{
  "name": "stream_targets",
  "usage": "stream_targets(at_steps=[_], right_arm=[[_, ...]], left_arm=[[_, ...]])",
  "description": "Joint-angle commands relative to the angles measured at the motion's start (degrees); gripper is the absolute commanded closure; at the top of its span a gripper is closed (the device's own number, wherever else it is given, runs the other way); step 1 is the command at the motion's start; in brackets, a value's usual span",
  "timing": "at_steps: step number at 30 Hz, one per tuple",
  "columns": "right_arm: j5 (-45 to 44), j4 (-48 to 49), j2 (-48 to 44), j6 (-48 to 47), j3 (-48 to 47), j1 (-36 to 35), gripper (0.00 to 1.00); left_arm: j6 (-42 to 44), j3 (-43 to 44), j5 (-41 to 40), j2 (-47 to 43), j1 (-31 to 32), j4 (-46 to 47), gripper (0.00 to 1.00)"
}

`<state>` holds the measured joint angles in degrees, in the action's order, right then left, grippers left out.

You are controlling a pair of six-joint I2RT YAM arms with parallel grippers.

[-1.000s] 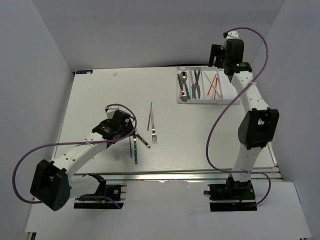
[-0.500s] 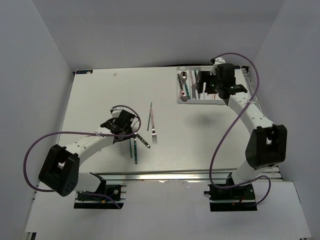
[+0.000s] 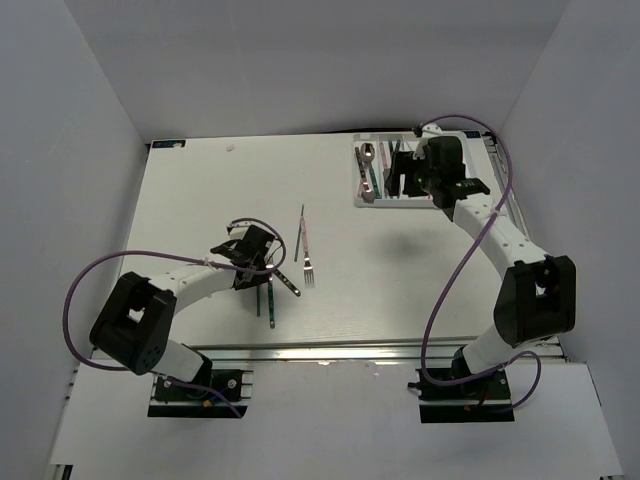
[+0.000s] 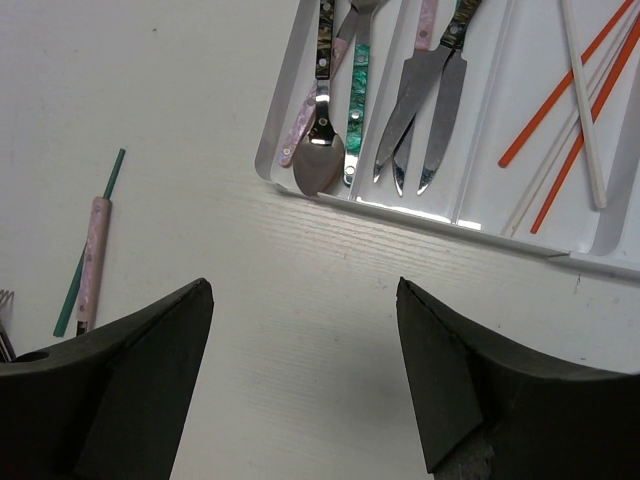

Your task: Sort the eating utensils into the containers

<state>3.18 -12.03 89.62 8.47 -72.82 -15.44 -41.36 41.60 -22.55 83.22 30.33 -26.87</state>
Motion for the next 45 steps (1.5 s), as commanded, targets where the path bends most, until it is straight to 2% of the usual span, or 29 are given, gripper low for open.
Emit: stream_targets(at_steps=[1, 11, 14, 15, 16, 19, 23, 24, 28, 32, 39, 43, 45], right_arm=[[-0.02, 1.22, -0.06, -0.12, -0.22, -0.38, 0.21], [-0.46, 1.05, -0.06, -0.3, -0.31, -0.91, 0.21], [1.12, 1.05, -0.59, -0.3, 0.04, -0.91, 0.2], [3.04, 1.57, -0.85, -0.12, 0.3, -0.91, 0.13], [4.37, 2.18, -1.03, 0.14, 0.48, -0.91, 0.11], [8.41, 4.2, -1.64, 2.07, 2.23, -0.91, 0.11], [14.47, 7.02, -1.47, 4.88, 3.9, -0.82, 0.11], [18.14, 7.54, -1.21, 5.59, 4.0, -0.9, 0.11], [29.41, 12.2, -0.24, 10.07, 6.01, -1.43, 0.11], [36.01, 20.19, -0.06, 13.41, 9.44, -6.52, 0.11], [32.07, 25.82, 4.15, 13.5, 13.48, -19.97, 0.12], [30.23, 43.43, 3.63, 18.06, 22.79, -27.51, 0.15], [27.86, 47.52, 3.45, 20.44, 26.4, -30.07, 0.16]], left_arm=[[0.23, -0.47, 1.8, 0.19, 0.0, 2.44, 0.48], [-0.73, -2.84, 2.33, 1.33, 0.08, 1.65, 0.54], [-1.35, -4.86, 4.25, 1.16, 0.08, 2.09, 0.6], [-1.52, -5.3, 4.53, 1.07, 0.08, 2.0, 0.63], [-1.96, -6.61, 4.88, 0.89, 0.08, 2.17, 0.66], [-2.67, -9.16, 5.67, -0.42, 0.08, 2.61, 0.8], [-3.19, -11.28, 5.85, -2.53, 0.08, 2.27, 0.91], [-3.37, -11.63, 5.85, -3.23, 0.08, 2.18, 0.98], [-4.69, -12.16, 5.85, -6.66, 0.08, 1.13, 1.0], [-5.39, -10.5, 3.04, -9.56, 0.08, -1.33, 1.0], [-6.36, -6.1, -1.45, -18.79, 0.08, -3.62, 1.0], [-5.83, -3.64, -1.8, -21.69, 0.08, -4.32, 1.0], [-5.66, -3.11, -1.8, -23.01, 0.08, -4.5, 1.0]])
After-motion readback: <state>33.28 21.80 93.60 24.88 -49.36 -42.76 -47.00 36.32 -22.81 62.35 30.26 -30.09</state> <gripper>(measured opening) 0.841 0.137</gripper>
